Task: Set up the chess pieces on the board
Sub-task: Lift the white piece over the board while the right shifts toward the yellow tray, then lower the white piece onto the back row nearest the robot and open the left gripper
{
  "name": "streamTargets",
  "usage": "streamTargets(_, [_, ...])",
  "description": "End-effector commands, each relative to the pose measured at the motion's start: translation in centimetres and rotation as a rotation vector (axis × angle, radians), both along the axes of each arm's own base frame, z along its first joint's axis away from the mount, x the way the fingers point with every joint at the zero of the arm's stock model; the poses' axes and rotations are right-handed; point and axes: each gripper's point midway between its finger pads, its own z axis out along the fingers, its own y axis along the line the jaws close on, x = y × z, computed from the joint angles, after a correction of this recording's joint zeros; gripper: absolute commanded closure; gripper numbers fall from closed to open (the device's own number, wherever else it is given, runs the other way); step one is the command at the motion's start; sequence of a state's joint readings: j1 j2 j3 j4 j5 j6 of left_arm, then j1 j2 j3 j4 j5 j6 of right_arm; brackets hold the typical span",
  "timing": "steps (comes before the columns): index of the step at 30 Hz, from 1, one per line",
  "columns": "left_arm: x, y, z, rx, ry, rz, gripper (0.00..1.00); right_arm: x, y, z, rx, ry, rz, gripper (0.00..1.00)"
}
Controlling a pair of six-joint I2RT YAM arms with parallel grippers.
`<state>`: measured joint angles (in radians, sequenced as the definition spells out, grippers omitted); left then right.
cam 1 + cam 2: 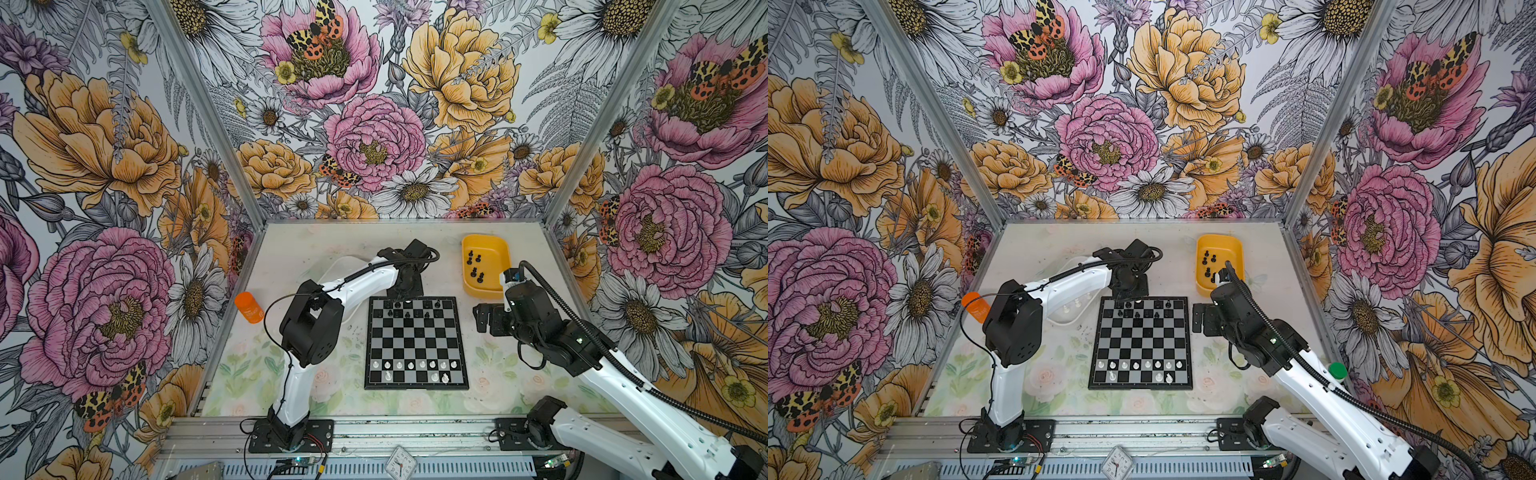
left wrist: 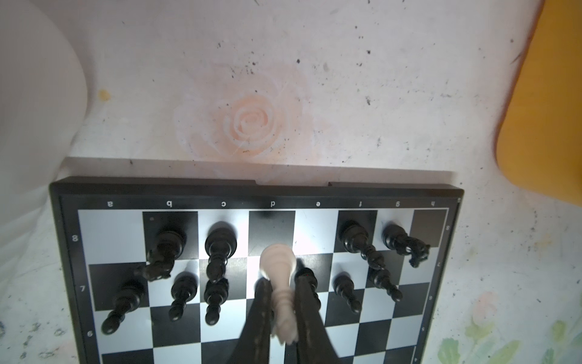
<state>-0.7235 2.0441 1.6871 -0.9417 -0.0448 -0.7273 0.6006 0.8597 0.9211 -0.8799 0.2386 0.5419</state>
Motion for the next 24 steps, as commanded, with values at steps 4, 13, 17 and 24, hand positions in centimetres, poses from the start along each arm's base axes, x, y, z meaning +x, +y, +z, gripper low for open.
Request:
streamTargets(4, [0.2,0.7,-0.6,0.036,-0.007,-0.010,0.92,0.3,0.1,0.6,0.006,-0.009,-0.007,0.00])
streamTargets(13, [-2.9,1.5,4.5,0.021,-0.081,-0.027,0.92,-0.1,0.4,0.6,0.022,0.000,0.018,0.00])
streamTargets(17, [-5.8,2.2,7.1,0.010,-0.118,-0.019,0.92,-0.6,0.7,0.5,0.038,0.008,0.044,0.00])
streamTargets(24, [-11.5,2.2,8.2,-0.008,-0.122,-0.011,0.90,-2.0,0.5,0.5,0.073,0.004,0.068,0.00])
